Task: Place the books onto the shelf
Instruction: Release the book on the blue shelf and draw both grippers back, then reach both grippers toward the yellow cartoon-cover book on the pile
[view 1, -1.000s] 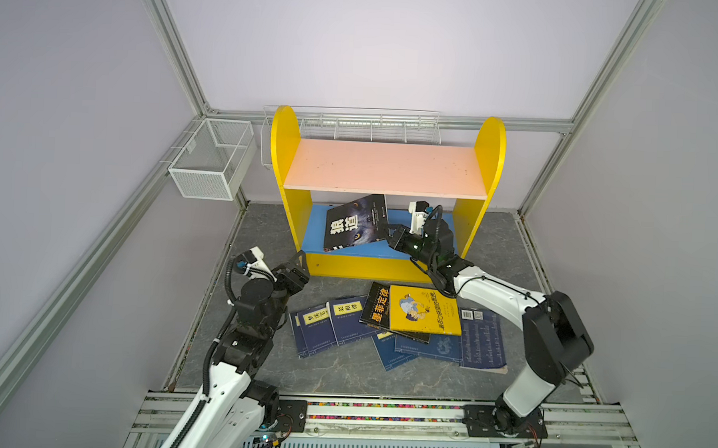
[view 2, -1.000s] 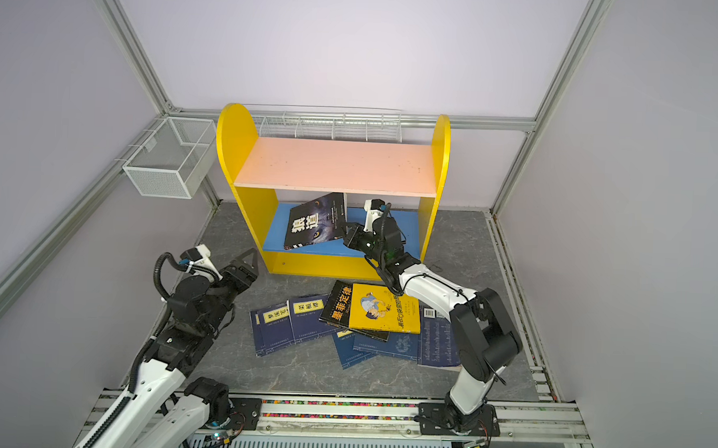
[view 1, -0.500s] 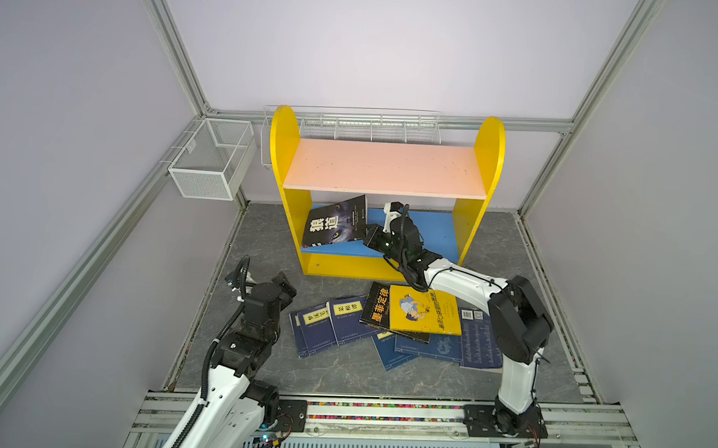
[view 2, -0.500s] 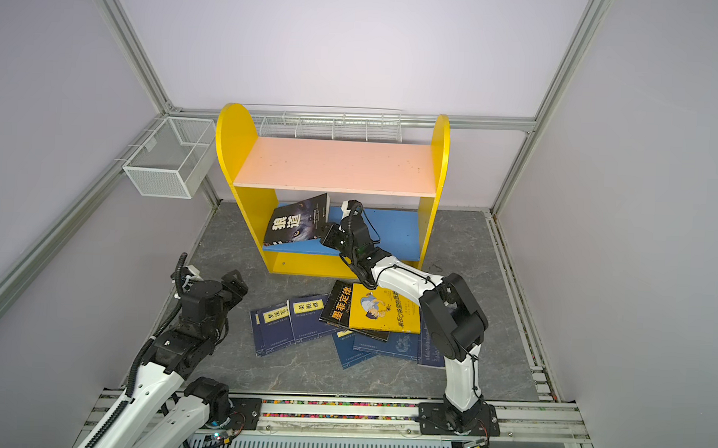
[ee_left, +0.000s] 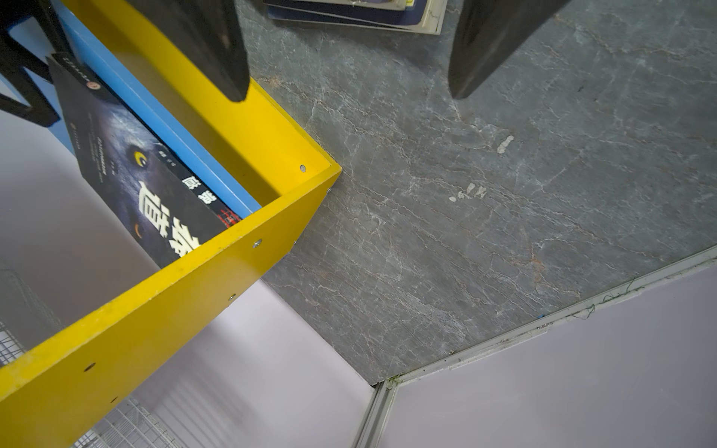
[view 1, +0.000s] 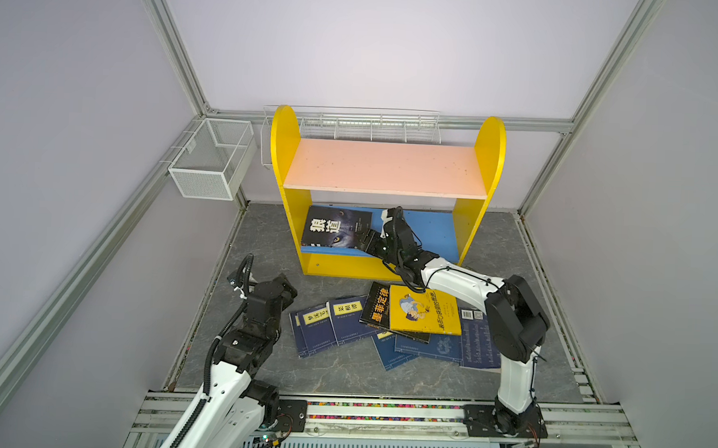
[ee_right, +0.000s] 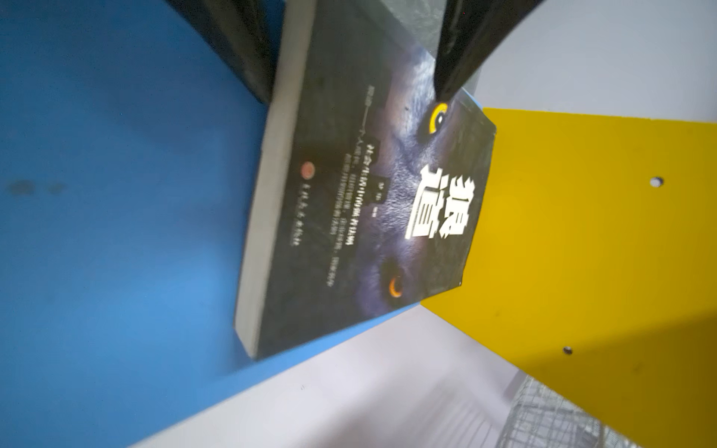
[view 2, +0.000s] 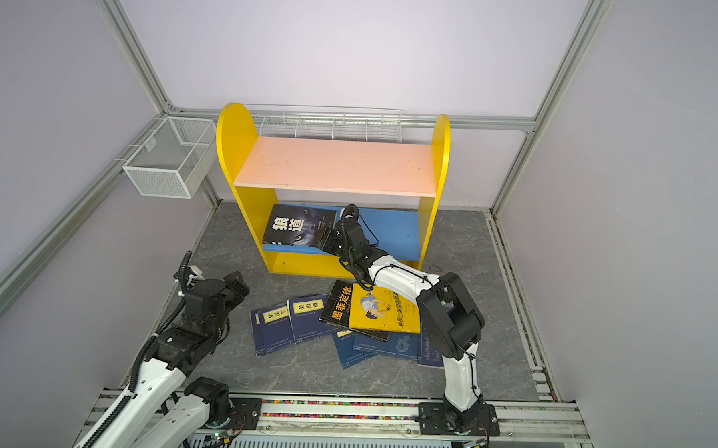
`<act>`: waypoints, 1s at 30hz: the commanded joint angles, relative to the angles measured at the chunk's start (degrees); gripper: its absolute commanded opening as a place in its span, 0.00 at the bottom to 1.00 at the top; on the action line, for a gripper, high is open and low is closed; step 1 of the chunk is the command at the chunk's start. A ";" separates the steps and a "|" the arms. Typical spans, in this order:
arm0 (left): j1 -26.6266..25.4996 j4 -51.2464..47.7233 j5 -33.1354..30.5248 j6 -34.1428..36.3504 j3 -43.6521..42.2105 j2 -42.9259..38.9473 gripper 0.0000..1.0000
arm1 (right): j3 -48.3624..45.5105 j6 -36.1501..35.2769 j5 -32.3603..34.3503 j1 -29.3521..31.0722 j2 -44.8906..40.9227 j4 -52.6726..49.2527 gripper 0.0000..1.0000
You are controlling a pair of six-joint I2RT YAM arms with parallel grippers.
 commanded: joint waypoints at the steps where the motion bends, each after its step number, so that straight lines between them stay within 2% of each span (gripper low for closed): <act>1: 0.04 0.58 0.50 -1.21 1.07 0.06 0.81 | 1.67 -3.39 6.43 0.75 -0.75 -11.53 0.87; 3: 0.04 1.40 1.04 -0.63 0.84 0.19 0.81 | 2.00 -4.43 9.36 0.72 -1.78 -14.19 0.92; 6: 0.11 3.71 3.92 2.18 0.54 1.31 0.81 | 0.42 -7.00 13.22 0.79 -4.48 -15.97 0.94; 10: -0.12 9.06 12.10 10.15 0.35 4.96 0.82 | -4.90 -12.42 16.98 0.71 -10.70 -17.79 0.94; 13: -1.26 12.19 18.37 13.21 0.88 10.60 0.82 | -11.30 -16.04 17.60 0.42 -17.77 -20.45 0.94; 17: -8.97 17.30 19.70 17.86 2.10 15.97 0.82 | -21.13 -18.12 15.43 -0.48 -28.24 -26.04 0.94; 20: -16.26 18.96 18.47 24.61 5.36 21.42 0.83 | -27.51 -14.83 12.53 -3.43 -34.54 -33.17 0.93; 23: -21.18 21.03 20.14 29.60 8.16 27.95 0.85 | -34.89 -9.75 6.37 -9.70 -39.11 -38.79 0.93; 25: -23.93 21.15 22.48 33.22 10.68 32.70 0.85 | -39.32 -9.93 1.72 -14.29 -42.19 -39.81 0.92; 30: -27.99 17.67 30.06 39.66 17.49 43.43 0.84 | -45.81 -11.11 -3.96 -22.21 -47.72 -42.54 0.92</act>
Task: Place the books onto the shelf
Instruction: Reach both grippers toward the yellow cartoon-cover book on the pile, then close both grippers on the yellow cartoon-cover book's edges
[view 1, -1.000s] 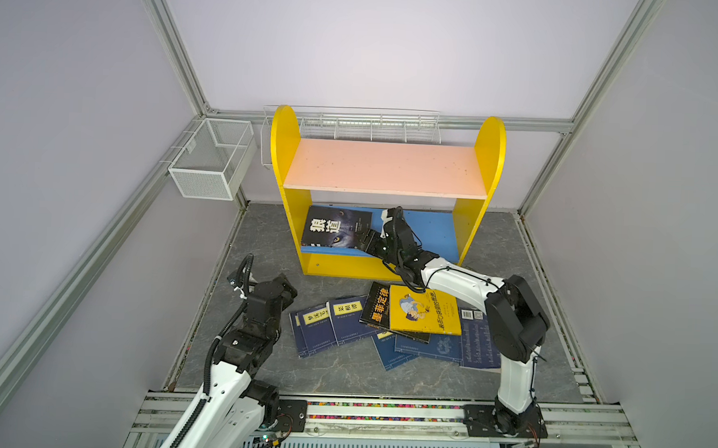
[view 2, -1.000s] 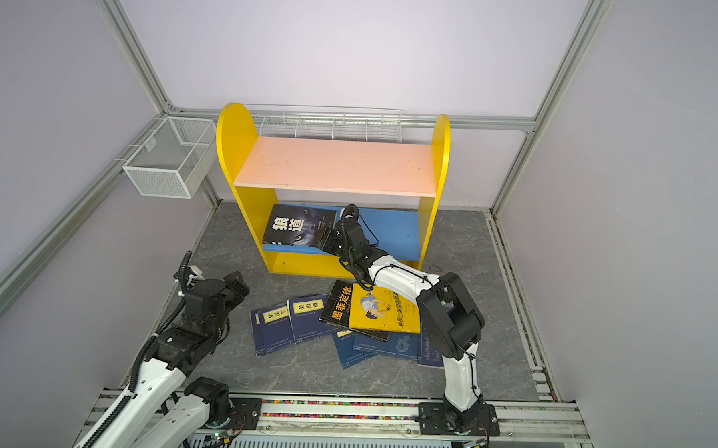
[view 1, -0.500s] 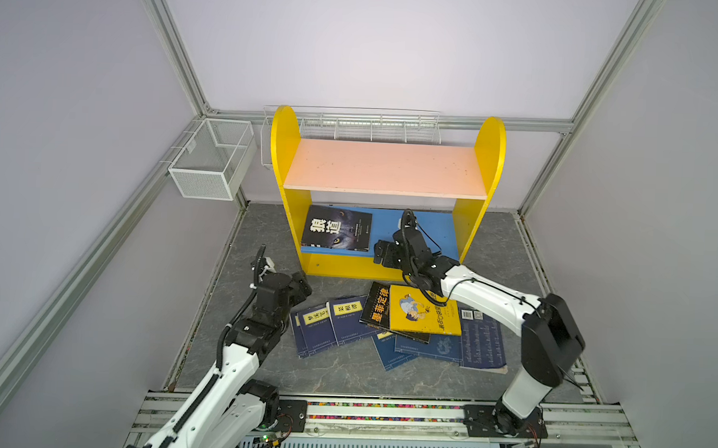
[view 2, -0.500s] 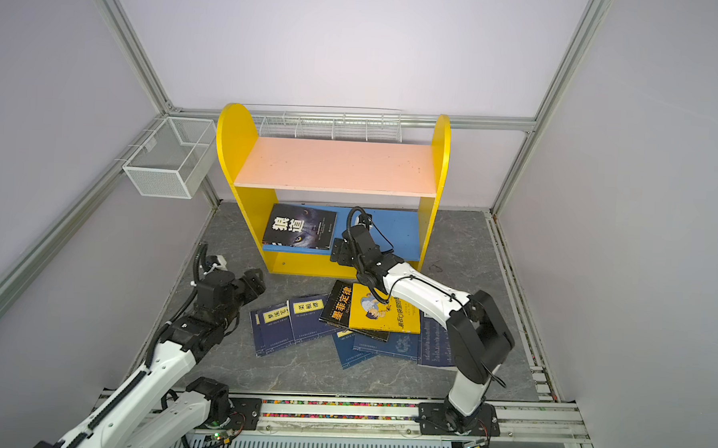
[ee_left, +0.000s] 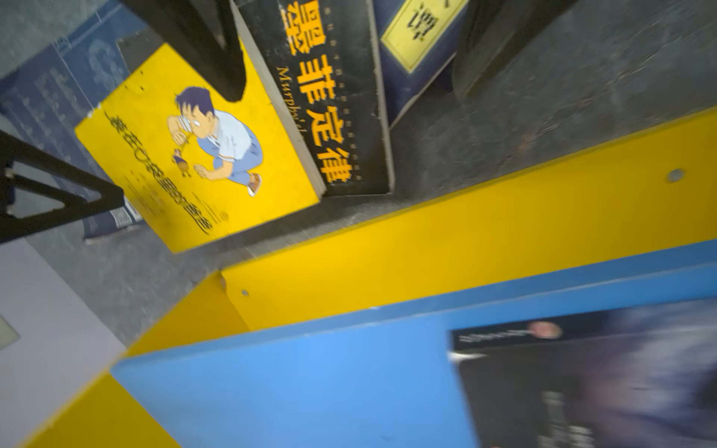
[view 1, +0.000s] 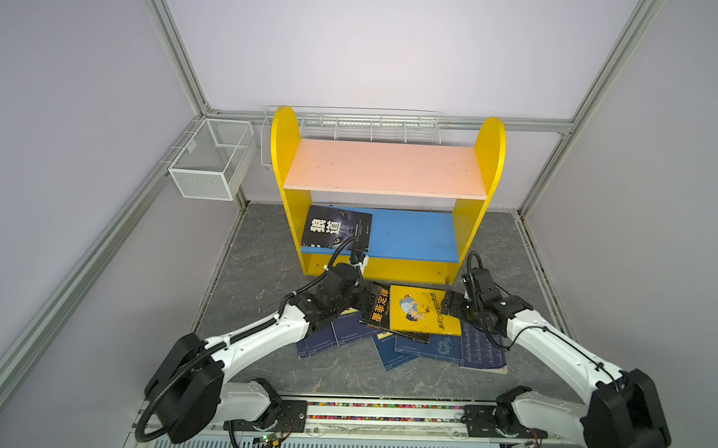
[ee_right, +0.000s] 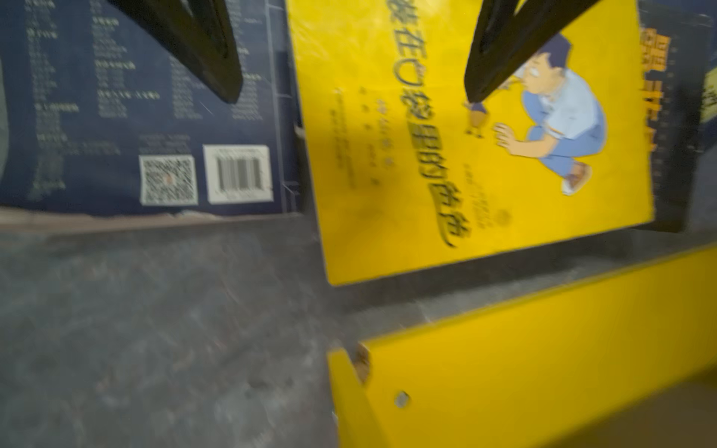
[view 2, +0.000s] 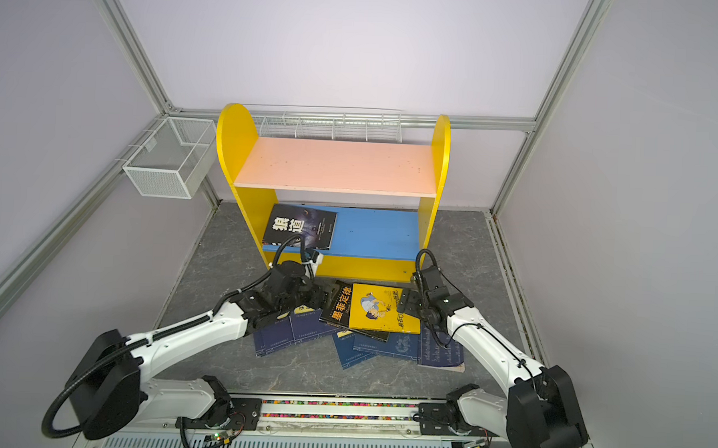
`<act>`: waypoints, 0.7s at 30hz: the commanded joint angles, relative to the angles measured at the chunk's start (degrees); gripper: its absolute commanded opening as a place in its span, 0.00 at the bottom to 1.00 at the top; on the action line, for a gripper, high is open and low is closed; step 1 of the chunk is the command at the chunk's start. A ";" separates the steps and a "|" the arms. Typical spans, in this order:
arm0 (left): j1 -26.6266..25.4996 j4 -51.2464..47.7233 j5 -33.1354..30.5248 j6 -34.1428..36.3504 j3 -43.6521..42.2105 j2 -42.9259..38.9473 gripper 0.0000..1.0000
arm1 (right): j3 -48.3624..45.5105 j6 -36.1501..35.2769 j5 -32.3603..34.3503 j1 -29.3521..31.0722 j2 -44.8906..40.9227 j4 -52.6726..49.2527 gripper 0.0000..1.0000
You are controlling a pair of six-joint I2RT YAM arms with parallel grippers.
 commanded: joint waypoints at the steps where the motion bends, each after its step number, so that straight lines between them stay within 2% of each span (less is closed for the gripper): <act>1: -1.63 -1.85 6.88 7.47 4.16 5.72 0.83 | -3.29 0.03 -6.88 -3.12 -3.81 -3.02 0.92; 6: -2.82 -4.44 10.63 8.85 7.93 12.51 0.77 | -7.19 -2.95 -15.10 -8.28 -3.97 1.31 0.87; 10: -3.07 -5.41 11.82 9.30 9.73 15.50 0.72 | -8.15 -5.43 -19.97 -9.80 -2.08 4.67 0.82; 16: -3.12 -7.95 12.37 10.07 13.03 19.73 0.64 | -8.83 -7.30 -22.80 -9.98 -0.73 8.23 0.72; 21: -3.08 -9.62 11.08 10.63 13.60 21.37 0.55 | -8.88 -8.13 -23.86 -9.91 -0.27 9.16 0.68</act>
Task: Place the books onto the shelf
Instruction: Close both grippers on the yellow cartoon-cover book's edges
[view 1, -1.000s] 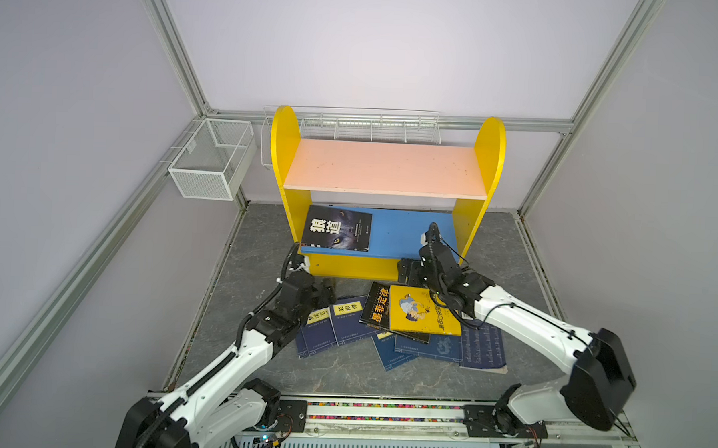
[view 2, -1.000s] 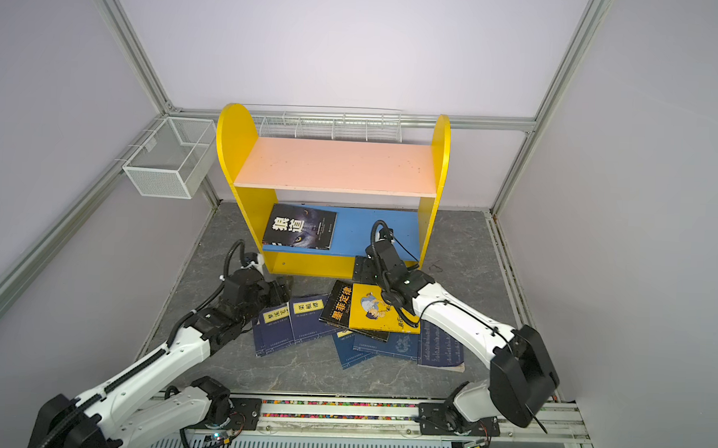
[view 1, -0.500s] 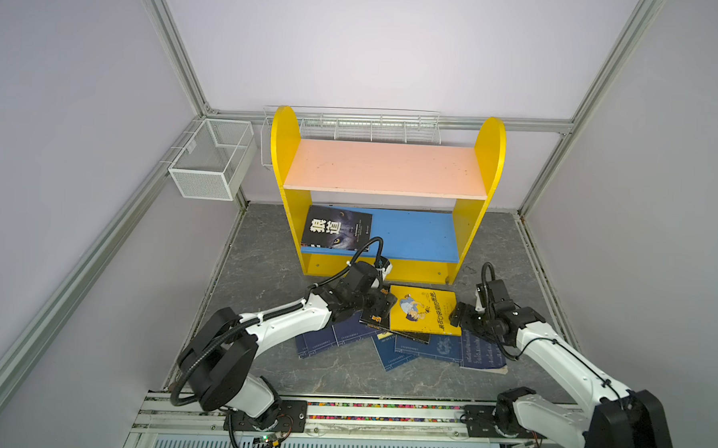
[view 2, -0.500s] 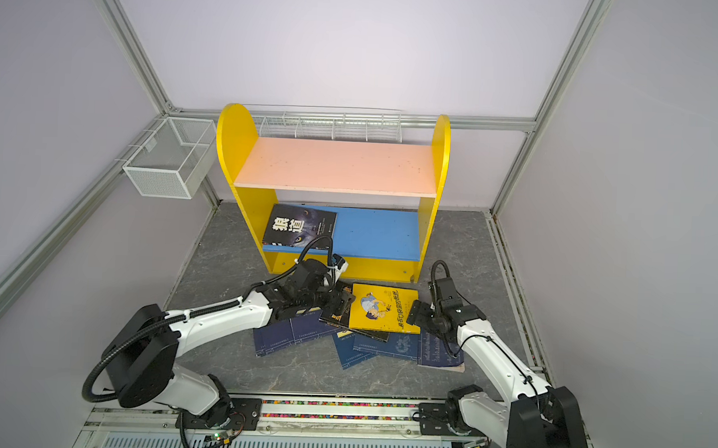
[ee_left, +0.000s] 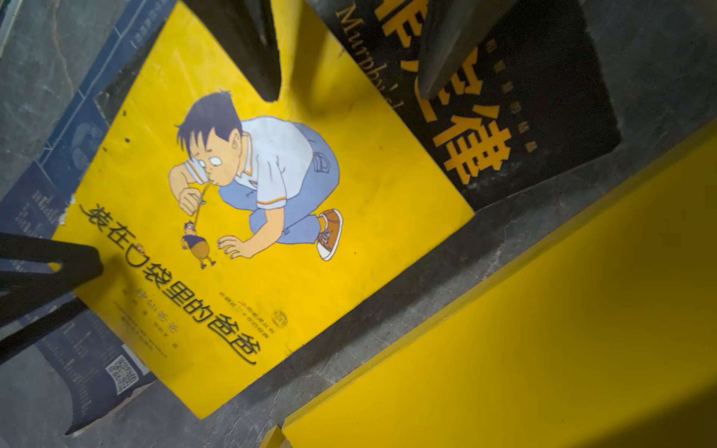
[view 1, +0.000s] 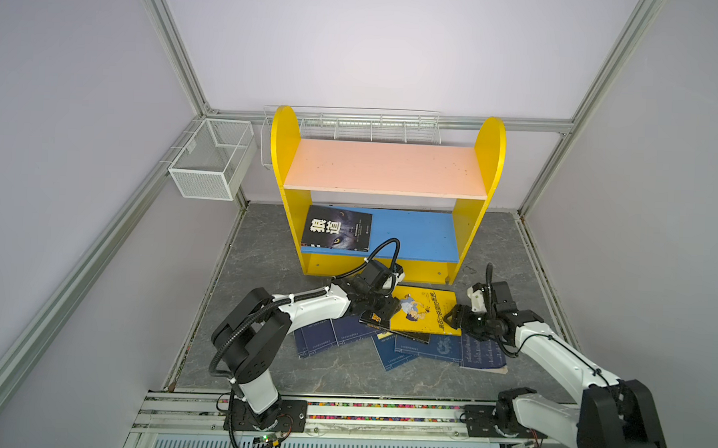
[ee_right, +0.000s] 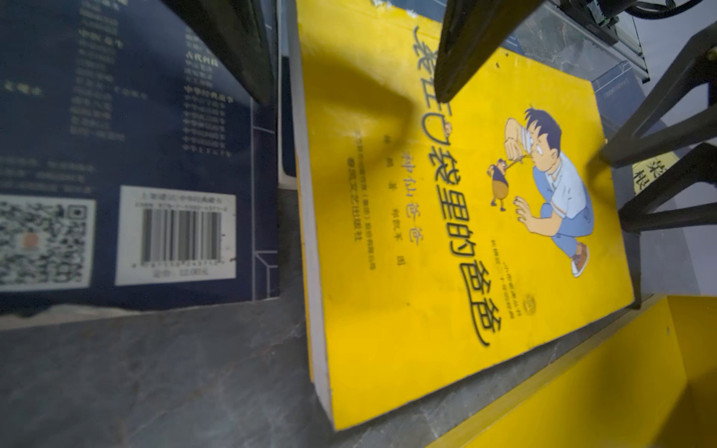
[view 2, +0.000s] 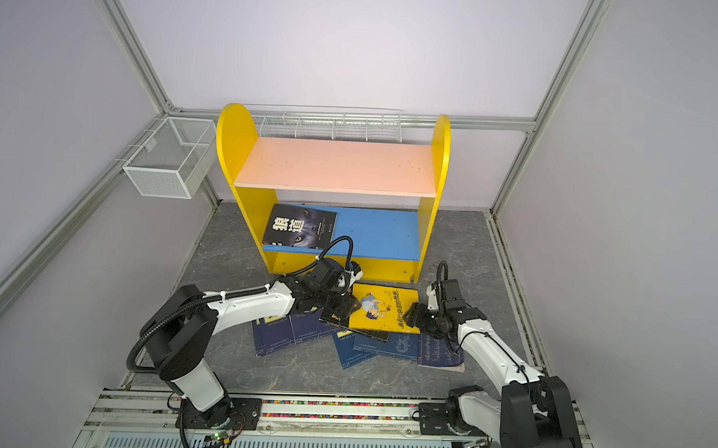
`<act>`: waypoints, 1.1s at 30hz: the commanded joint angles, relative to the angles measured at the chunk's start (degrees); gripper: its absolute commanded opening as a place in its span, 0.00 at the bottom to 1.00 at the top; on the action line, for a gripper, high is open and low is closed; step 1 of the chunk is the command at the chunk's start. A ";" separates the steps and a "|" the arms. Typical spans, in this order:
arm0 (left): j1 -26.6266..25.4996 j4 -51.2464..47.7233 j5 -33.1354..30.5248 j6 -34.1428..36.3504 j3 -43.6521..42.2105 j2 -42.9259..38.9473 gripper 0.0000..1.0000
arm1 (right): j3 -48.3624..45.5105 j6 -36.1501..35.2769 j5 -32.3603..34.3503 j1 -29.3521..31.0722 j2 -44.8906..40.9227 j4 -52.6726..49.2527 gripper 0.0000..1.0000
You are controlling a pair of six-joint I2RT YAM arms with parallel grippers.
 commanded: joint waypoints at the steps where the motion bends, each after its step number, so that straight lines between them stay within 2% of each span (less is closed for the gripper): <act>1: -0.28 -2.36 -0.33 1.80 1.10 0.94 0.54 | -0.94 -1.56 -2.29 -0.32 0.74 2.10 0.68; 4: -0.23 -2.43 -0.34 1.79 0.91 1.37 0.49 | -0.92 -1.34 -2.18 -0.32 0.80 2.59 0.68; 10: -0.27 -5.98 0.16 2.33 2.90 3.67 0.49 | -0.88 -1.32 -3.35 -0.32 2.53 4.25 0.67; 14: -0.26 -9.32 0.85 3.02 5.37 6.05 0.49 | -0.77 -1.65 -4.17 -0.32 2.45 4.80 0.61; 25: -0.28 -9.10 1.29 3.40 5.02 5.79 0.48 | 3.52 -2.53 -11.28 -0.31 -8.04 6.08 0.53; 28: -0.27 -8.35 1.73 3.59 4.54 5.38 0.48 | 4.78 -2.38 -11.73 -0.32 -8.18 5.35 0.52; 30: -0.24 -7.91 2.01 3.69 4.26 5.10 0.48 | 4.80 -1.84 -10.77 -0.32 -7.66 5.00 0.53; 33: -0.22 -7.98 2.26 3.76 4.25 5.16 0.48 | 3.82 -0.48 -5.46 -0.32 -6.72 3.47 0.56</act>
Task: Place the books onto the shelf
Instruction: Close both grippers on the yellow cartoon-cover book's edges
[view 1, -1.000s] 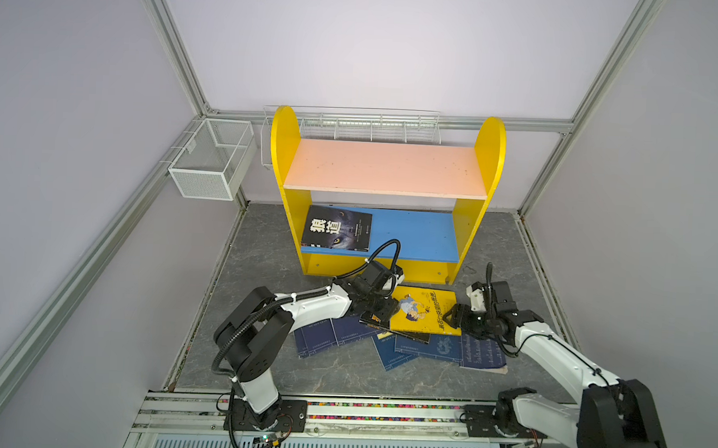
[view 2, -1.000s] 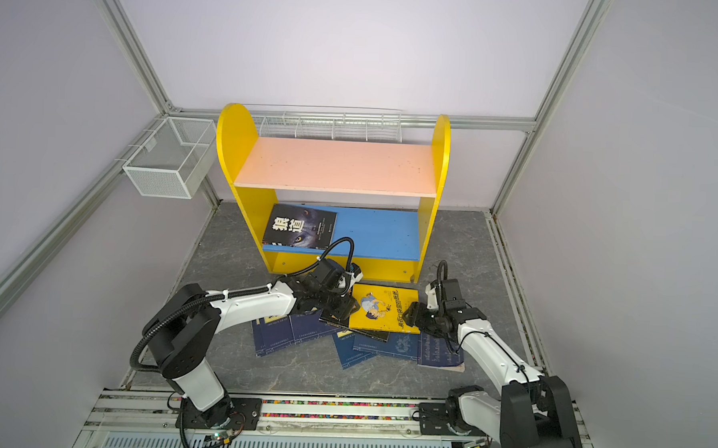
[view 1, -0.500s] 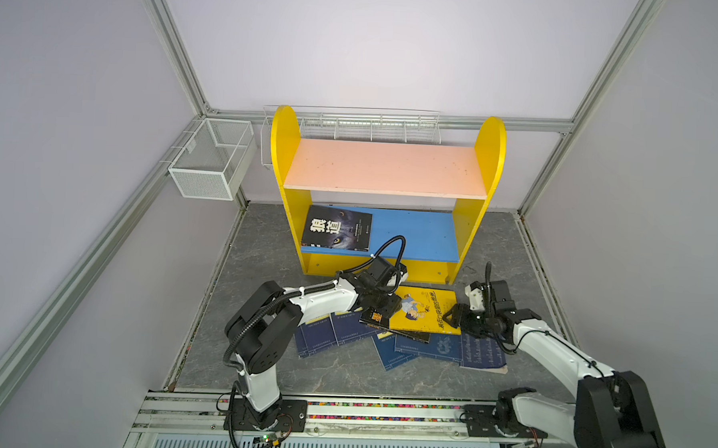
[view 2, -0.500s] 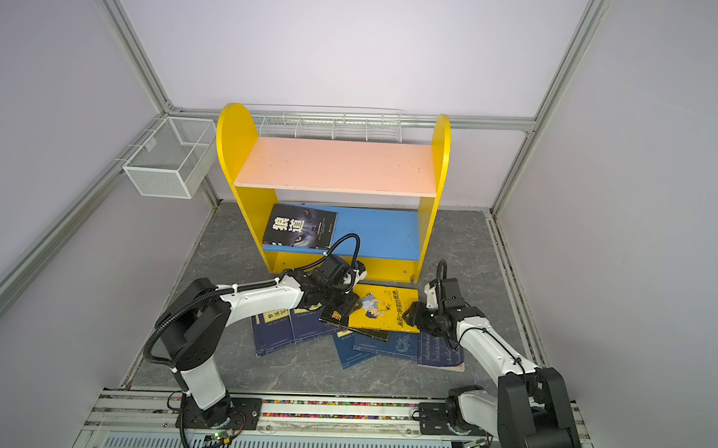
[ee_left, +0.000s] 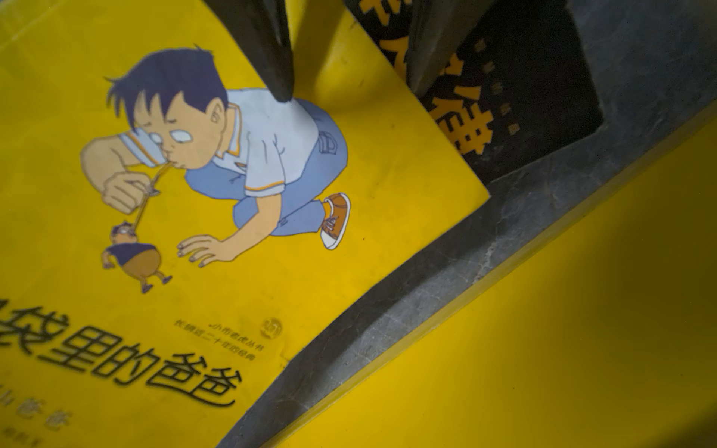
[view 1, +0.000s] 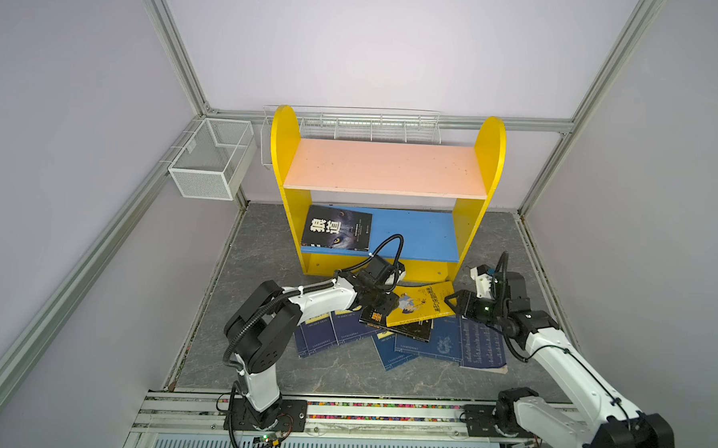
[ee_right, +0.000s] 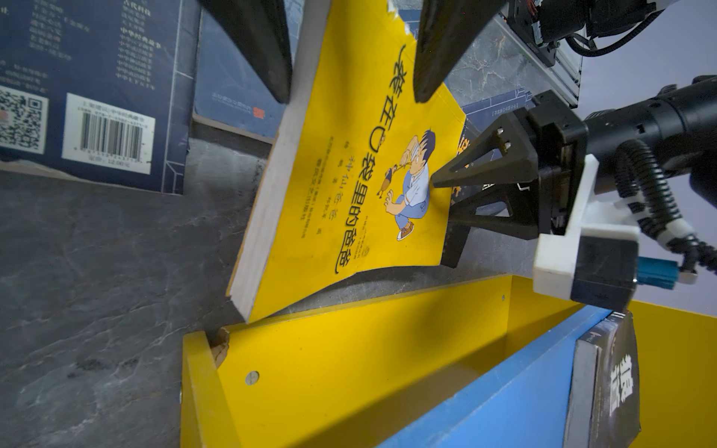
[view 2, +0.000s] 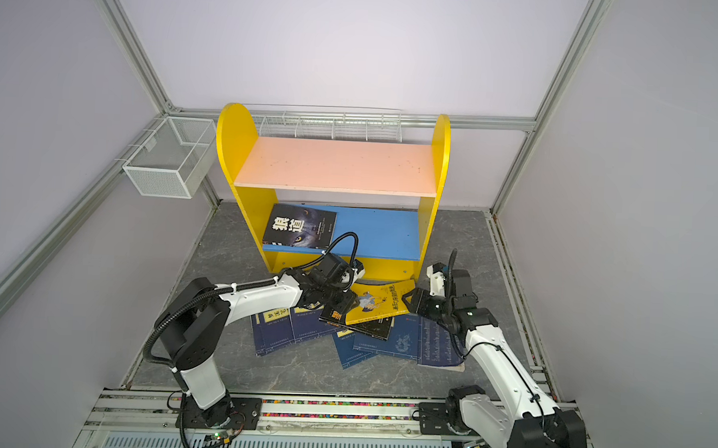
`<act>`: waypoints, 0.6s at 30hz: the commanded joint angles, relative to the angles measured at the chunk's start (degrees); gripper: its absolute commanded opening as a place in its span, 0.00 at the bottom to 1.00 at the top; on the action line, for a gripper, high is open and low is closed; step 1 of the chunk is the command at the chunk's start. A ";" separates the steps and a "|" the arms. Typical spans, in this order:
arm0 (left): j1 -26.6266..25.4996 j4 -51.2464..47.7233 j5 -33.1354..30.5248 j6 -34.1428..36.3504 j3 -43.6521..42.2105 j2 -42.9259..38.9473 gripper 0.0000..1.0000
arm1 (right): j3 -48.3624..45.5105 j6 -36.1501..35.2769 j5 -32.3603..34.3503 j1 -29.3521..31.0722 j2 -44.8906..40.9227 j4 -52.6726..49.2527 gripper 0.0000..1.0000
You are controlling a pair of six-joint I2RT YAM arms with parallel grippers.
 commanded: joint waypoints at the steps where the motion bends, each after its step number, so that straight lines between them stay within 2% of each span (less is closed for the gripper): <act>1: -1.01 -3.09 2.69 2.10 -0.96 0.87 0.48 | -0.69 1.41 2.59 0.53 1.43 -0.19 0.56; 5: -1.07 -3.28 2.73 2.17 -0.85 0.97 0.48 | -2.98 2.75 6.66 0.53 5.68 -1.16 0.58; 12: -1.09 -2.91 2.72 2.40 -1.34 0.52 0.48 | -3.10 1.97 3.06 -2.30 15.11 0.98 0.61; 18: -1.06 -2.82 2.56 2.65 -1.82 0.24 0.48 | -4.75 1.55 0.66 -4.52 18.00 4.37 0.62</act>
